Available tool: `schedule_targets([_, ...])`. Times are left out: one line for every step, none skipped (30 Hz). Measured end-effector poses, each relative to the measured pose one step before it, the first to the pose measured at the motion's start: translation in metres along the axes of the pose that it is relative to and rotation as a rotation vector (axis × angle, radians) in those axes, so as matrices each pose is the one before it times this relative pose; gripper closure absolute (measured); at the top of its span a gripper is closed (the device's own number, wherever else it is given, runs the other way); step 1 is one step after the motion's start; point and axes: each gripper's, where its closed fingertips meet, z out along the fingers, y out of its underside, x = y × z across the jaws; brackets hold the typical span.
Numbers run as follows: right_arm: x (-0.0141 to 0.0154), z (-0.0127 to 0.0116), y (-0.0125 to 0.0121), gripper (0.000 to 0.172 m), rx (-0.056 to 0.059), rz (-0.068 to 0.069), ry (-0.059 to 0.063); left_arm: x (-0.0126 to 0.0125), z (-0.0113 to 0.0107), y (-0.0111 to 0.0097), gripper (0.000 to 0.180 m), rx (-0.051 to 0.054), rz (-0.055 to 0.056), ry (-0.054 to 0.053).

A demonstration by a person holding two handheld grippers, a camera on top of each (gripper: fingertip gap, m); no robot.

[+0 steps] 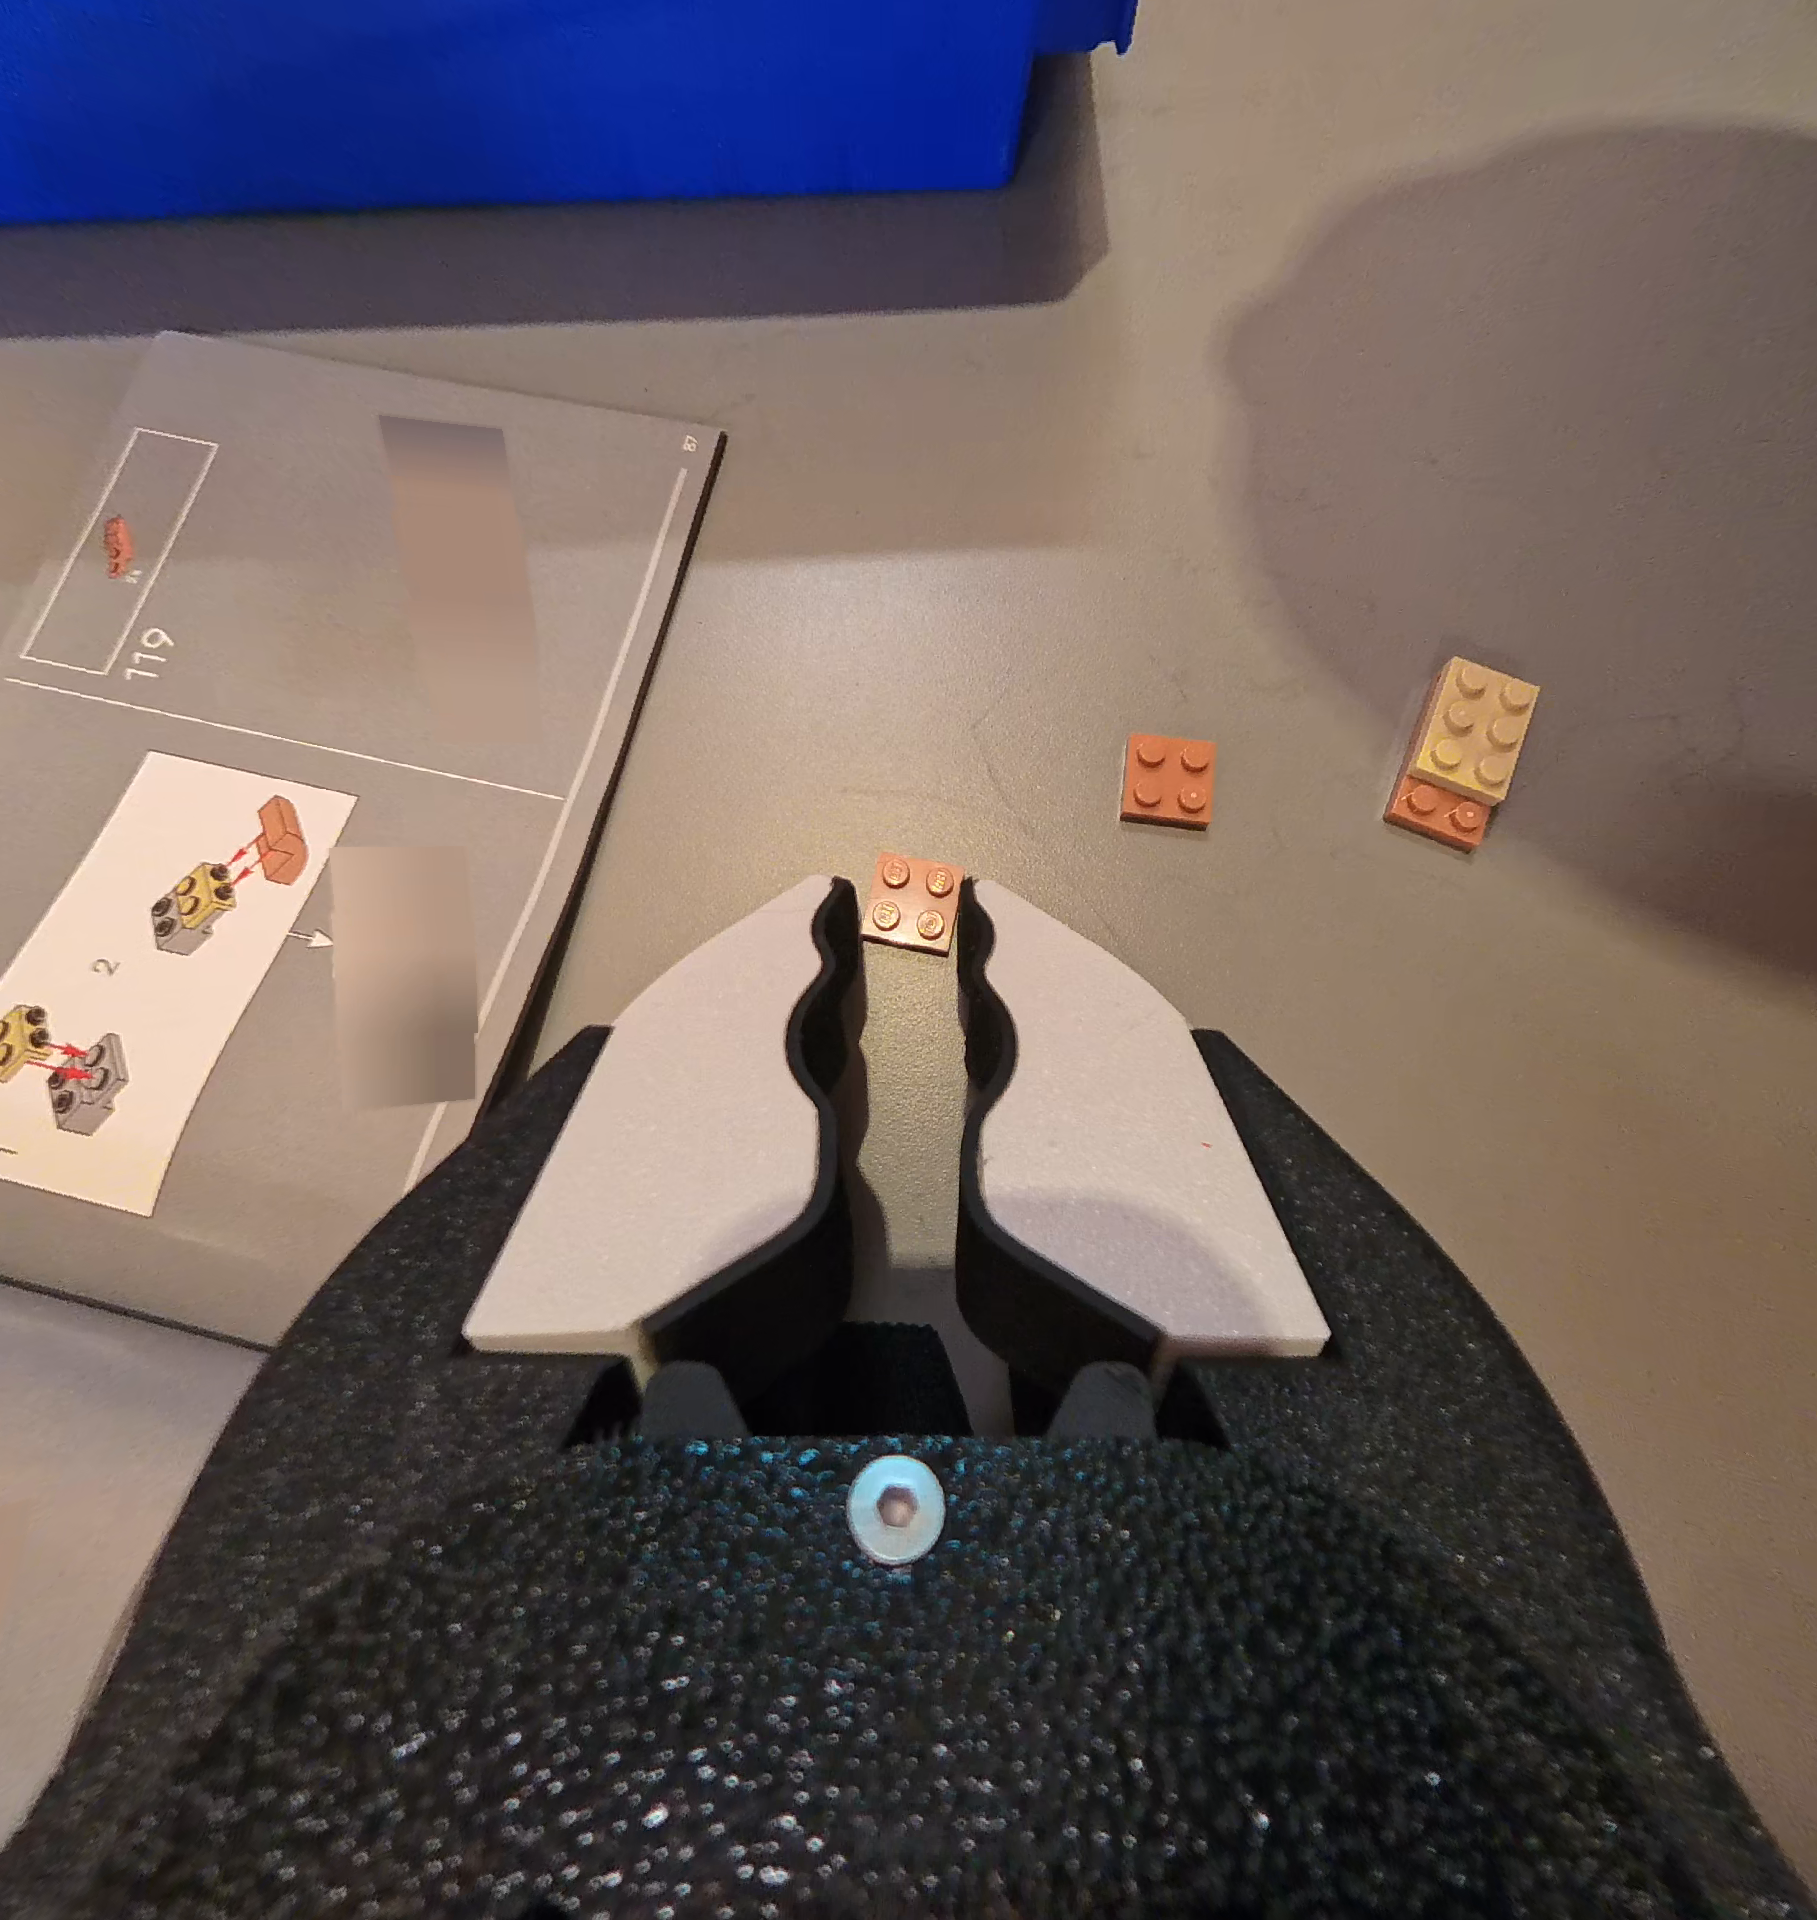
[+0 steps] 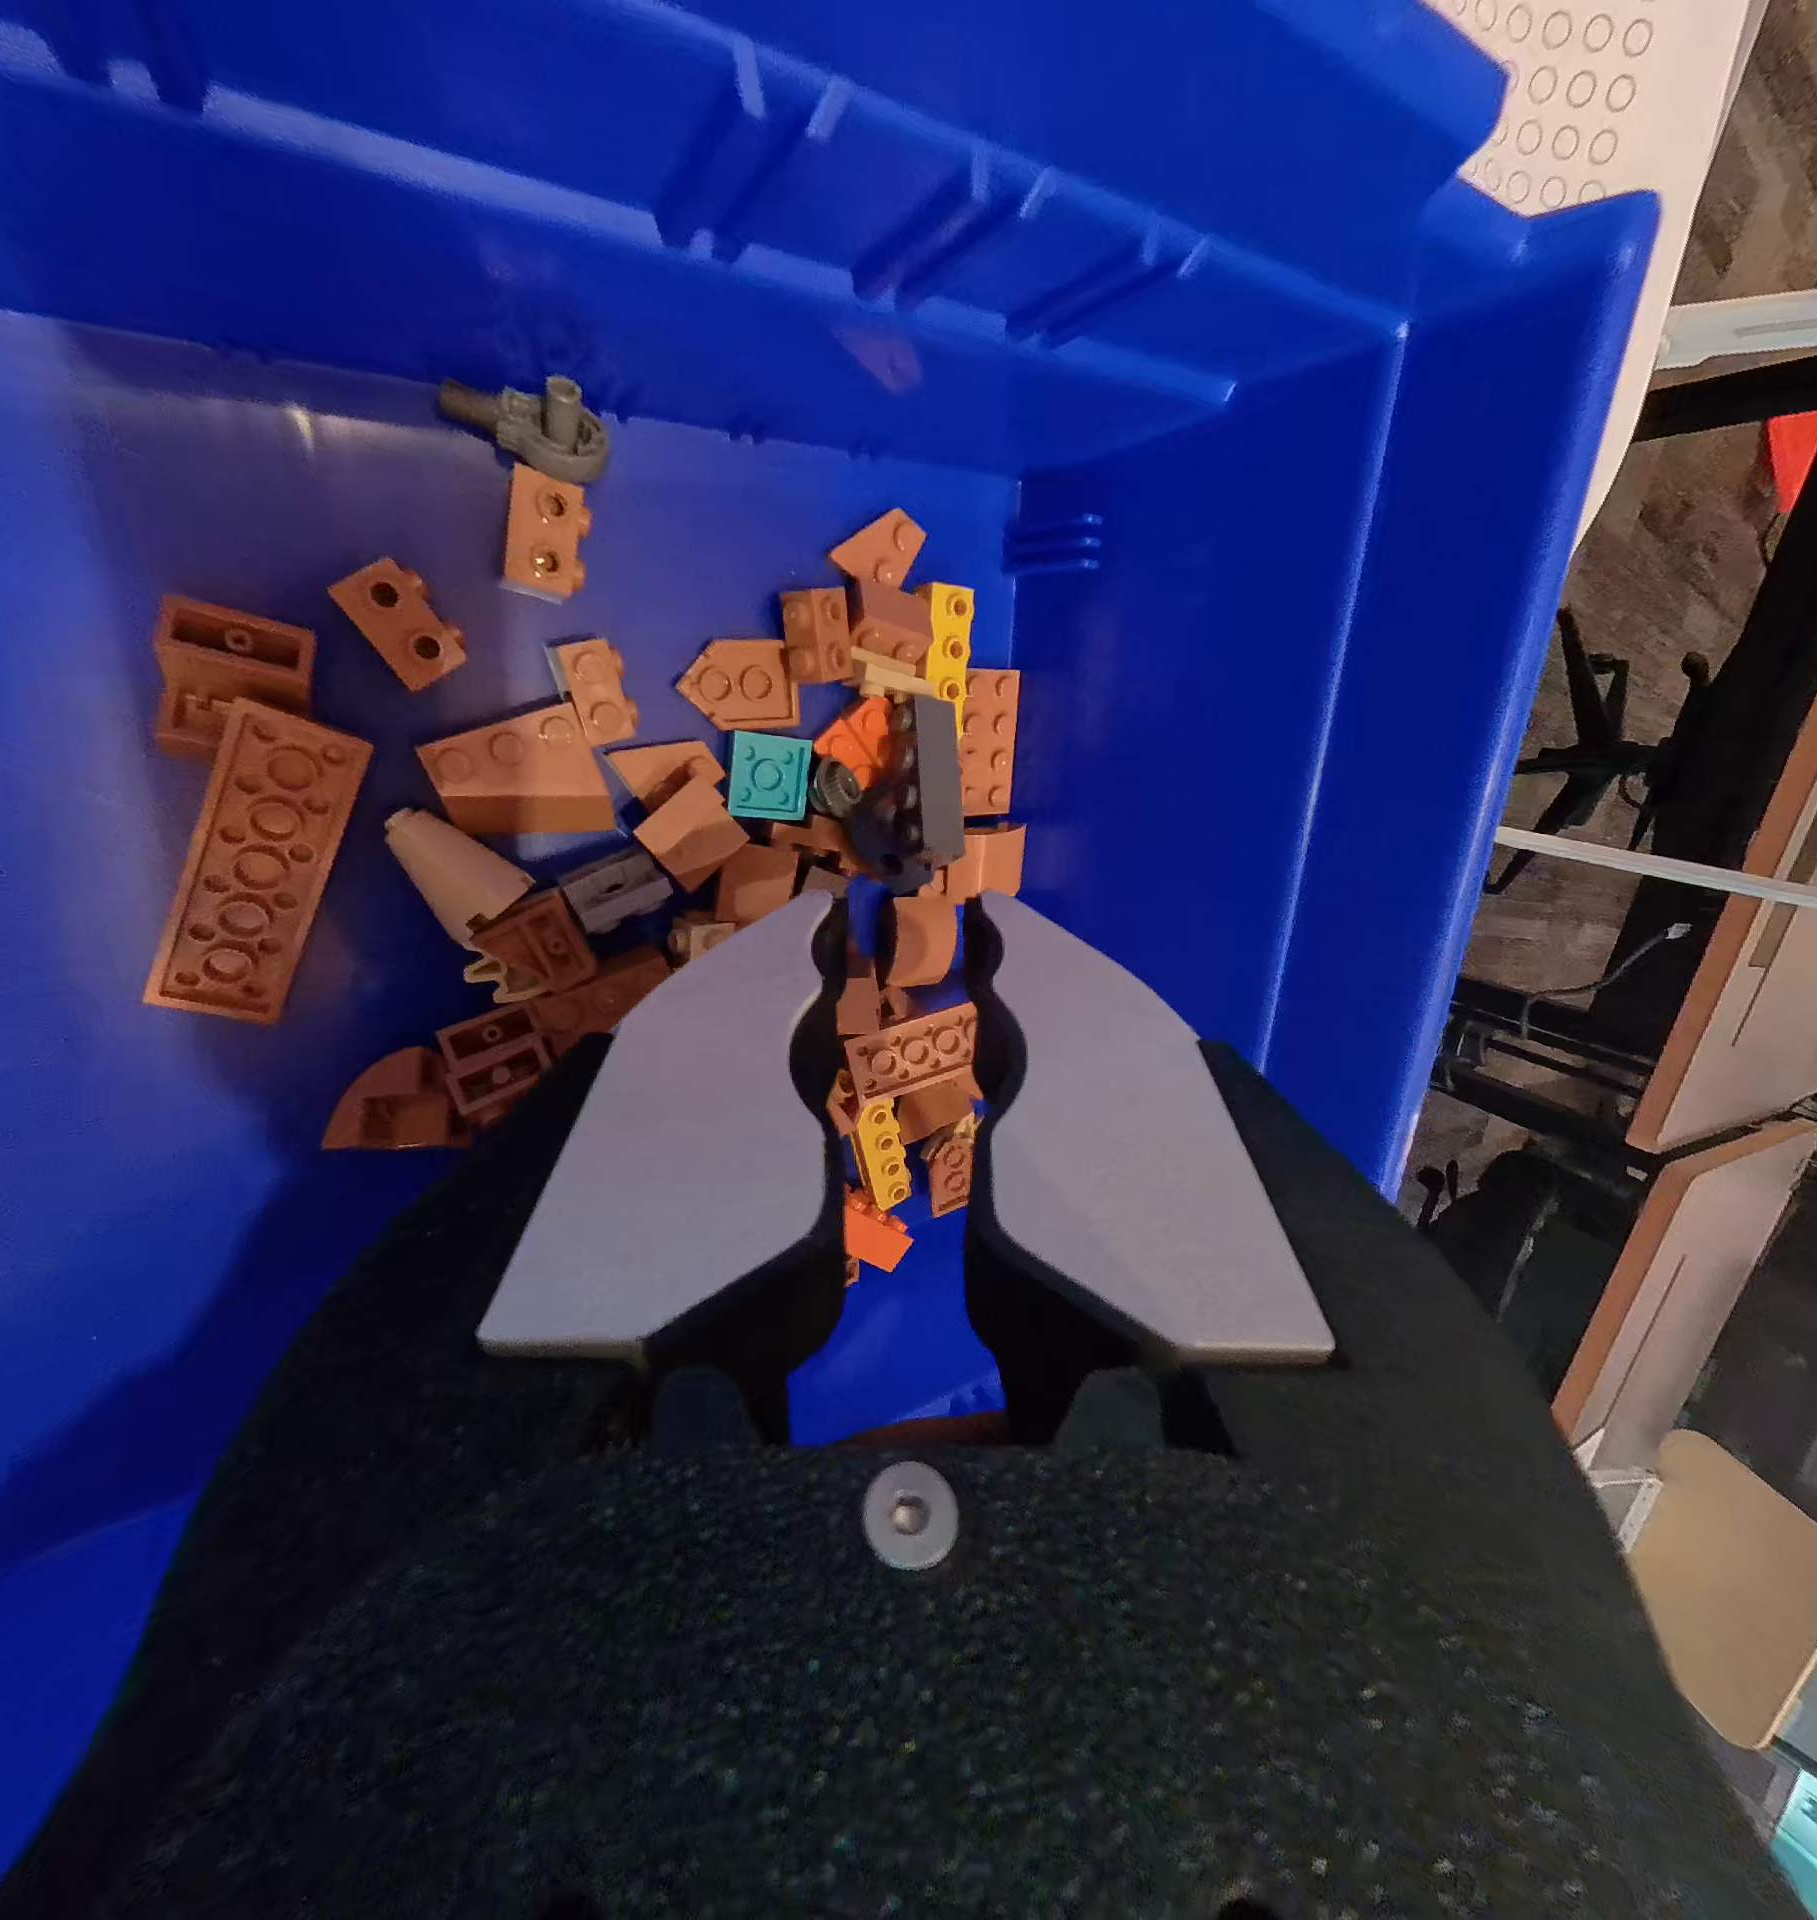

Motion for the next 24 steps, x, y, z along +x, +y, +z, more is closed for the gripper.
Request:
schedule_targets([-0.00007, -0.00059, -0.00067, 0.150, 0.0057, 0.0004, -0.0016, -0.00006, 0.00001, -0.00002, 0.163, 0.0002, 0.0003, -0.0003])
schedule_targets([-0.00027, -0.00105, -0.00115, 0.150, 0.0103, 0.0002, -0.0027, 0.00003, 0.00003, -0.00004, 0.163, 0.0002, 0.0003, -0.0003])
schedule_targets([-0.00035, -0.00170, -0.00186, 0.149, 0.0167, 0.0010, -0.0047, 0.00006, -0.00004, 0.00003, 0.163, 0.0001, 0.0003, -0.0004])
schedule_targets([-0.00081, -0.00238, -0.00243, 0.149, 0.0221, 0.0043, -0.0088, 0.00000, 0.00003, -0.00003, 0.163, 0.0001, 0.0003, -0.0006])
schedule_targets([-0.00180, -0.00330, -0.00279, 0.149, 0.0260, 0.0100, -0.0161, 0.00001, -0.00004, 0.00002, 0.163, 0.0002, 0.0006, -0.0005])
schedule_targets([-0.00313, -0.00410, -0.00302, 0.148, 0.0287, 0.0151, -0.0248, 0.00003, -0.00004, 0.00003, 0.163, 0.0002, 0.0007, -0.0003])
schedule_targets([-0.00459, -0.00498, -0.00321, 0.147, 0.0295, 0.0153, -0.0316, 0.00004, -0.00004, 0.00002, 0.163, 0.0002, 0.0006, -0.0004])
schedule_targets([-0.00541, -0.00533, -0.00328, 0.147, 0.0233, 0.0127, -0.0297, 0.00010, -0.00002, 0.00000, 0.163, 0.0002, 0.0008, -0.0004])
schedule_targets([-0.00659, -0.00479, -0.00290, 0.148, 0.0131, 0.0117, -0.0308, 0.00005, -0.00008, -0.00009, 0.163, 0.0004, 0.0013, -0.0006])
schedule_targets([-0.00989, -0.00342, -0.00231, 0.148, 0.0022, 0.0109, -0.0435, 0.00004, -0.00002, -0.00001, 0.163, 0.0004, 0.0011, -0.0001])
schedule_targets([-0.01217, -0.00161, -0.00195, 0.148, -0.0071, 0.0061, -0.0509, 0.00005, 0.00000, 0.00000, 0.163, 0.0000, -0.0001, 0.0003])
schedule_targets([-0.01118, 0.00031, -0.00142, 0.148, -0.0134, -0.0012, -0.0385, -0.00006, -0.00004, 0.00006, 0.162, -0.0003, -0.0005, 0.0000])
schedule_targets([-0.00969, 0.00200, -0.00055, 0.148, -0.0208, -0.0052, -0.0289, 0.00009, 0.00004, -0.00005, 0.162, 0.0000, 0.0005, -0.0005])
schedule_targets([-0.00848, 0.00335, 0.00092, 0.148, -0.0305, -0.0040, -0.0273, 0.00003, -0.00007, 0.00004, 0.163, 0.0004, 0.0013, -0.0010])
schedule_targets([-0.00623, 0.00401, 0.00169, 0.148, -0.0349, -0.0011, -0.0210, 0.00010, -0.00006, -0.00010, 0.163, 0.0003, 0.0013, -0.0009])
schedule_targets([-0.00364, 0.00430, 0.00136, 0.148, -0.0318, 0.0016, -0.0110, 0.00004, -0.00005, 0.00005, 0.163, 0.0000, 0.0005, -0.0004])
schedule_targets([-0.00207, 0.00417, 0.00079, 0.148, -0.0240, 0.0072, -0.0074, 0.00000, -0.00001, 0.00002, 0.163, -0.0001, -0.0002, -0.0001])
schedule_targets([-0.00092, 0.00406, 0.00075, 0.147, -0.0188, 0.0131, -0.0072, -0.00002, -0.00007, 0.00007, 0.163, 0.0000, 0.0001, -0.0003])
schedule_targets([0.00021, 0.00390, 0.00109, 0.145, -0.0153, 0.0143, -0.0044, 0.00001, 0.00003, -0.00003, 0.163, 0.0001, 0.0005, -0.0004])
schedule_targets([0.00039, 0.00396, 0.00155, 0.144, -0.0124, 0.0140, -0.0063, -0.00001, -0.00006, 0.00005, 0.163, 0.0002, 0.0002, -0.0002])
schedule_targets([-0.00064, 0.00375, 0.00196, 0.143, -0.0116, 0.0130, -0.0139, 0.00001, 0.00001, -0.00001, 0.163, 0.0001, -0.0002, 0.0000])
schedule_targets([-0.00147, 0.00375, 0.00231, 0.143, -0.0120, 0.0091, -0.0180, -0.00009, 0.00005, -0.00005, 0.163, 0.0000, -0.0001, 0.0002])
schedule_targets([-0.00125, 0.00307, 0.00201, 0.142, -0.0107, 0.0029, -0.0155, 0.00000, -0.00002, 0.00003, 0.163, -0.0001, -0.0005, 0.0005])
schedule_targets([-0.00181, 0.00069, -0.00211, 0.146, 0.0147, 0.0031, -0.0169, 0.00002, 0.00004, 0.00011, 0.163, -0.0001, -0.0007, 0.0005])
